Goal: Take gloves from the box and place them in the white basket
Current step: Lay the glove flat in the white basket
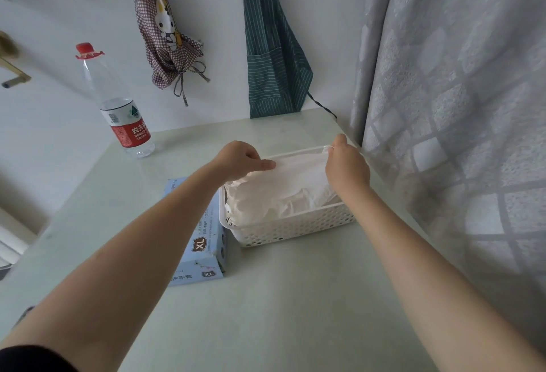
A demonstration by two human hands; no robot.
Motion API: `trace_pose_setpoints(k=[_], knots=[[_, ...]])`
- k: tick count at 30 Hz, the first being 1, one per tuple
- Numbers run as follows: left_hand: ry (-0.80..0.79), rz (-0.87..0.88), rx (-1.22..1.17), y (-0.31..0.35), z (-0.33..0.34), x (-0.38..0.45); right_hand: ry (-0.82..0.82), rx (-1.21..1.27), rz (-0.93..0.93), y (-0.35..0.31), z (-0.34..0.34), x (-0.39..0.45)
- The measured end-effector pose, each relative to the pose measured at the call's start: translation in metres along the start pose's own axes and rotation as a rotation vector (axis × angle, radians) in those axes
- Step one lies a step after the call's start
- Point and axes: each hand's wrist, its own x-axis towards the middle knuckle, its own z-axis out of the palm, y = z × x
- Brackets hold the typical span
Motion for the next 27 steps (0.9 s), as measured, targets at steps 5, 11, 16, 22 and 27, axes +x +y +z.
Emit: trace_pose_setpoints(k=[5, 11, 16, 22, 27], knots=[[0.001, -0.031, -0.046, -0.016, -0.007, -0.002, -0.01, -0.132, -0.029, -0.001, -0.004, -0.001], [0.062, -0.101, 0.18, -0.016, -0.002, 0.001, -0.064, -0.361, -0.091, -0.003, -0.009, -0.002], [0.317, 0.146, 0.166, 0.0, 0.017, -0.009, -0.098, -0.423, -0.12, -0.004, -0.005, -0.001], [-0.084, 0.359, 0.52, 0.022, 0.063, -0.029, -0.088, -0.456, -0.121, -0.004, -0.007, -0.001], [-0.151, 0.286, 0.637, 0.005, 0.063, -0.016, -0.044, -0.498, -0.141, 0.001, -0.006, 0.001]])
